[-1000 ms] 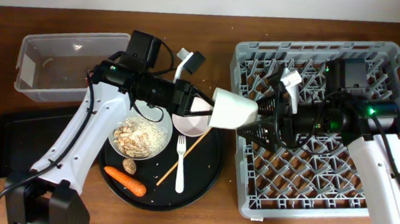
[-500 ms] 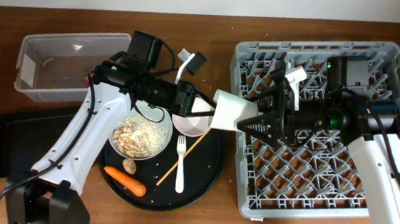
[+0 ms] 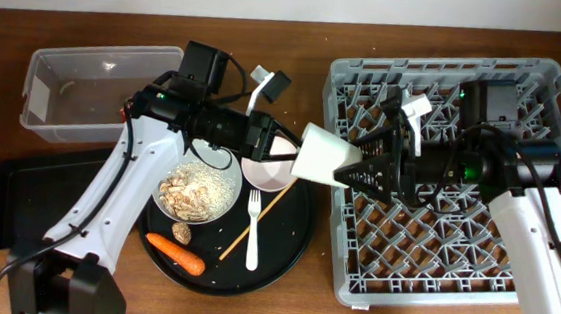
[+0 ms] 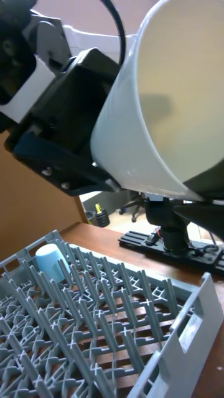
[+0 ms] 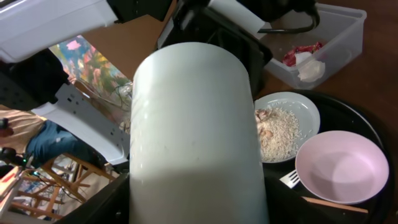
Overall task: Sort waste into correct bins and load items into the dishwasher rack
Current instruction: 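Pass the white cup from the left gripper to the right gripper, then set the white cup upside down in the rack with the right gripper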
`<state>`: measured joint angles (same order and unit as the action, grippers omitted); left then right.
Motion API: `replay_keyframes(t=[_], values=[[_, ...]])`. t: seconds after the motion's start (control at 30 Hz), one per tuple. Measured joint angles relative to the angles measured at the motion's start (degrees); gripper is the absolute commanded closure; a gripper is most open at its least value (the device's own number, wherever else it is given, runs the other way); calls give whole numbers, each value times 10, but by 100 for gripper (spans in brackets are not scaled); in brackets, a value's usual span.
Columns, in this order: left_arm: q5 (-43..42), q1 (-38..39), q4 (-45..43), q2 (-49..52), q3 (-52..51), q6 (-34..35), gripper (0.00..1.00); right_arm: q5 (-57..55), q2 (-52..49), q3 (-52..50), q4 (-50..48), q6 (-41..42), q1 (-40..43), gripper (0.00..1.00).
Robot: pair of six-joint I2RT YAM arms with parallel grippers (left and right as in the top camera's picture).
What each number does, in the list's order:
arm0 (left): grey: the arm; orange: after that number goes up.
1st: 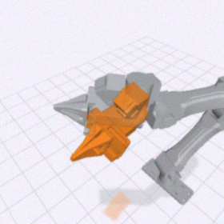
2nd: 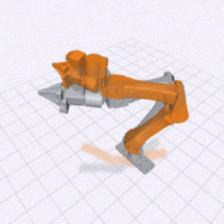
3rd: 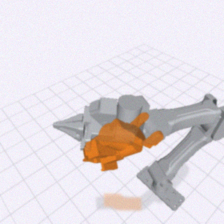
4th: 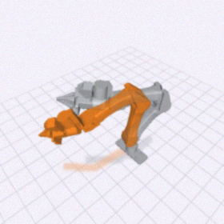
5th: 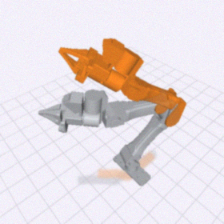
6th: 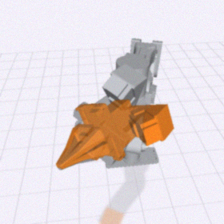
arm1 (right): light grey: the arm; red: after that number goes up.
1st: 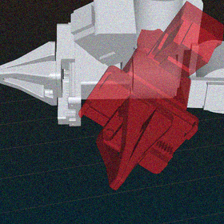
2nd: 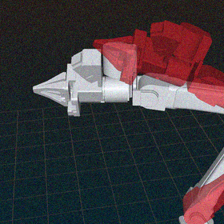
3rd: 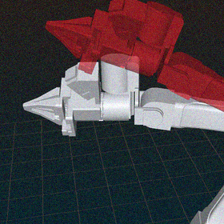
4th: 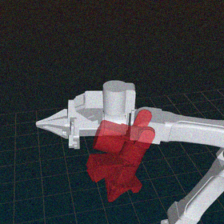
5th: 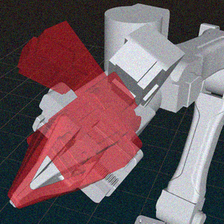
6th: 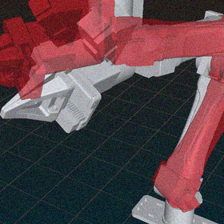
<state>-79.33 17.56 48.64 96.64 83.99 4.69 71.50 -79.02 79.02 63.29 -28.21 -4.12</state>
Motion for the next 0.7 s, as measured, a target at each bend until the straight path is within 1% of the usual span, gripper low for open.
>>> replay_keyframes(t=[0.1, 0.2, 0.23, 0.27, 0.33, 0.4, 0.43, 0.47, 0.53, 0.57, 0.63, 0.7], values=[[29, 0, -1, 0, 0, 7, 61, 0, 0, 0, 3, 2, -1, 49], [80, 0, 9, 0, 0, 9, 60, -27, 0, 0, 4, 2, -1, 53], [107, 0, 21, 0, 0, 10, 60, -45, 0, 0, 6, 2, -1, 53], [142, 0, 41, 0, 1, 10, 60, -78, 0, 0, 7, 10, -1, 56], [222, -10, 81, 0, 2, 9, 57, -132, 0, 0, 8, 27, -1, 57], [305, -33, 127, 0, 1, 9, 57, -209, 0, 0, 8, 57, 5, 57], [348, -48, 146, 0, 1, 9, 57, -228, 0, 0, 8, 69, 11, 57], [384, -60, 160, 0, 1, 9, 57, -255, 0, 1, 9, 91, 28, 57], [431, -74, 179, 0, 1, 9, 57, -307, 0, 11, 12, 137, 82, 58], [452, -79, 182, 0, 1, 9, 57, -342, 0, 22, 17, 167, 120, 59], [472, -81, 183, 0, 1, 9, 57, -394, 0, 36, 30, 197, 179, 59], [481, -81, 183, 0, 1, 9, 57, -444, 0, 40, 33, 225, 246, 63]])
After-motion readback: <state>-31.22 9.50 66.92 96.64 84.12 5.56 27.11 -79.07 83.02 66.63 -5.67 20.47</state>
